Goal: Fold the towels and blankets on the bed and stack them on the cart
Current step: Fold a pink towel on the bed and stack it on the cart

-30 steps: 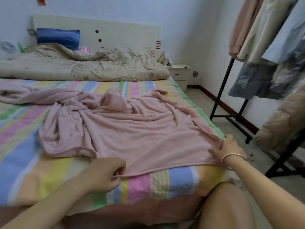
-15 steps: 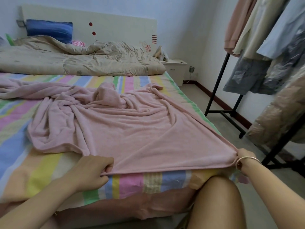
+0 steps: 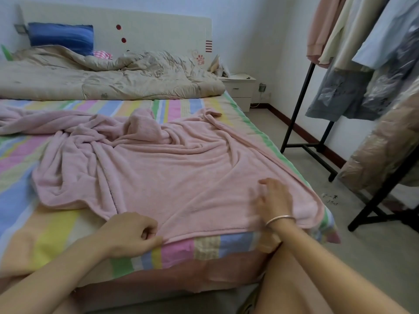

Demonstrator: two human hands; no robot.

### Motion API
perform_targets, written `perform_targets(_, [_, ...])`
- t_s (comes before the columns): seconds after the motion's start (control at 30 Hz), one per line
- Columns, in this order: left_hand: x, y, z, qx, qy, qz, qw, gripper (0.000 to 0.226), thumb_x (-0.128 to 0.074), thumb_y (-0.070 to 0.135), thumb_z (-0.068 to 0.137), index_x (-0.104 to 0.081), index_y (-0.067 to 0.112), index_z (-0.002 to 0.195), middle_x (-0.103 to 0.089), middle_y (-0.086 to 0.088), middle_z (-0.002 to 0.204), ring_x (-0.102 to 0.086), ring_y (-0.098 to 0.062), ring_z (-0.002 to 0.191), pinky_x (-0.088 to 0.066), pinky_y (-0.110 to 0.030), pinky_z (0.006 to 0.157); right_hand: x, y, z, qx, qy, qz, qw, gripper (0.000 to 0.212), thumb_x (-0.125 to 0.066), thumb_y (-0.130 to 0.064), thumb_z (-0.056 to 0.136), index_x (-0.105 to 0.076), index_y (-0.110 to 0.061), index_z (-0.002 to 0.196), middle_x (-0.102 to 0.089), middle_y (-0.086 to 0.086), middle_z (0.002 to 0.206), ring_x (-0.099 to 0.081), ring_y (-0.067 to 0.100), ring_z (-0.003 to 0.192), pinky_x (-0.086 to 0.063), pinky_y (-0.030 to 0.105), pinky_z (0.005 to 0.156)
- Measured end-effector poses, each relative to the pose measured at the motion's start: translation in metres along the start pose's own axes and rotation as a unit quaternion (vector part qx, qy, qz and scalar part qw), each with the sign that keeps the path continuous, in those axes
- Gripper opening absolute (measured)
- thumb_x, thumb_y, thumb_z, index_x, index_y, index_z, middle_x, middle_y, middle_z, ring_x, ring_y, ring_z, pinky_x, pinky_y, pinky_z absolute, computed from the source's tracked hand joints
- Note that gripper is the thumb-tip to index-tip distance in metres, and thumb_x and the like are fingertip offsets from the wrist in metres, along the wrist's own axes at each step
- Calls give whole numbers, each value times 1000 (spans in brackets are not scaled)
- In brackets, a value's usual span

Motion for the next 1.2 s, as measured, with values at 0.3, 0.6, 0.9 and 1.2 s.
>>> perform_targets(0.3, [-1, 28, 53, 27, 189, 16, 981, 64, -27, 48, 86, -51, 18, 138, -48, -7, 145, -45, -27, 133, -28, -44, 111, -56, -21, -8, 19, -119, -83, 989, 56, -19, -51, 99, -18, -33, 152, -6, -5, 162, 0, 20, 148, 6, 51, 117])
perform_targets(0.6, [-49, -10, 46, 219, 48, -1, 975, 110, 31, 84, 56, 6, 39, 153, 13, 10, 162, 12, -14, 149, 8, -59, 115, -21, 109, 23, -117, -126, -97, 980, 62, -14, -63, 95, -6, -39, 152, 5, -11, 161, 10, 22, 148, 10, 53, 116])
perform_targets(0.9, [-46, -31, 16, 376, 60, -56, 923, 84, 0, 82, 80, 3, 41, 153, 13, 8, 162, 10, -24, 149, 8, -64, 112, -14, 100, 33, -189, -48, -118, 974, 63, -26, -49, 97, -20, -19, 152, -3, 10, 161, 3, 32, 147, 5, 53, 117])
perform_targets(1.2, [-1, -21, 54, 287, 148, 23, 946, 59, -34, 52, 94, -36, 25, 146, -22, -4, 159, -15, -26, 146, 4, -53, 117, -60, -1, 48, -43, -142, -128, 981, 60, -14, -54, 98, -13, -30, 153, -2, -4, 162, 1, 22, 148, 2, 47, 118])
Point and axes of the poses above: each hand's wrist, its own z-axis towards the middle knuckle, its own x-axis out of the back of the hand, y = z × x, the point moved 7 cm from there along z, towards the middle knuckle
